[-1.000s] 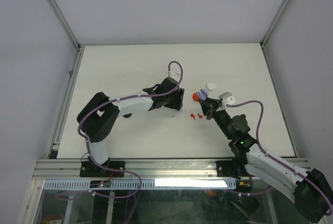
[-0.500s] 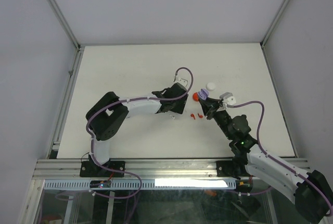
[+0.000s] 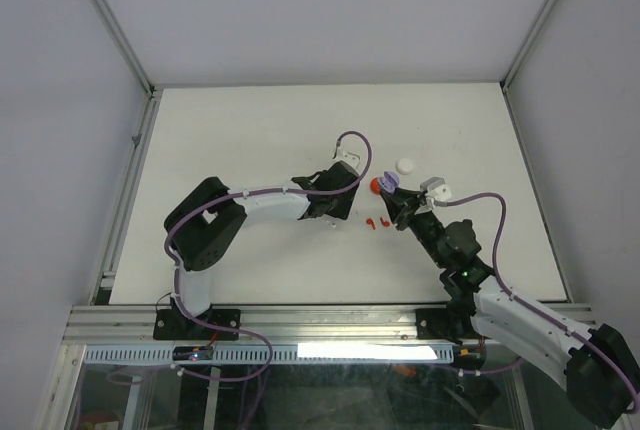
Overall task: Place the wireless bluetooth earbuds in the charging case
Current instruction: Pick up the earbud from the center of the board, then place the earbud in the charging case.
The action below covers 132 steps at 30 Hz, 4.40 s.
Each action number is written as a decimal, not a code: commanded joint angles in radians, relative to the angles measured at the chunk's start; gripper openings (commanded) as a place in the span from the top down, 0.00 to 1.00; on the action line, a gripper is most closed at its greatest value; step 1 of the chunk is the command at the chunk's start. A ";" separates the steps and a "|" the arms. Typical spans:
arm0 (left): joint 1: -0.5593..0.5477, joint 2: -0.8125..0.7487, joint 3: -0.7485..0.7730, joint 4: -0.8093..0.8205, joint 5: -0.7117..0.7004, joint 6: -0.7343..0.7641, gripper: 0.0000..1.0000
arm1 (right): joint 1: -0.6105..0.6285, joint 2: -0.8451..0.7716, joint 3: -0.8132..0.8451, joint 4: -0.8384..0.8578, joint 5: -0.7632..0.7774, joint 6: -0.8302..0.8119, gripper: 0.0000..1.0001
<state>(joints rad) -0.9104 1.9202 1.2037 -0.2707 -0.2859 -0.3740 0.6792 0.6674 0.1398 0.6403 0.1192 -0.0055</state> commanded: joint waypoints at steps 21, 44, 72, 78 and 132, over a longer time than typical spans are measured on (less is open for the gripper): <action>-0.018 -0.012 0.048 -0.092 0.037 0.001 0.61 | 0.001 -0.025 0.005 0.057 -0.018 0.002 0.91; 0.001 0.032 0.068 -0.088 0.020 0.017 0.83 | 0.001 0.005 0.023 0.036 -0.049 -0.008 0.91; -0.003 -0.644 -0.393 0.586 0.058 0.221 0.92 | 0.002 0.269 0.126 0.237 -0.230 -0.042 0.93; -0.025 -0.703 -0.449 0.757 0.144 0.289 0.92 | 0.005 0.297 0.139 0.281 -0.287 -0.033 0.93; -0.071 -0.676 -0.652 1.108 0.247 0.481 0.90 | 0.068 0.330 0.202 0.406 -0.371 -0.036 0.92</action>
<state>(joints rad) -0.9756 1.2434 0.5606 0.8108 -0.0254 0.0959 0.7387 1.0348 0.2920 0.9588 -0.2455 -0.0341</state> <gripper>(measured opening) 0.099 0.249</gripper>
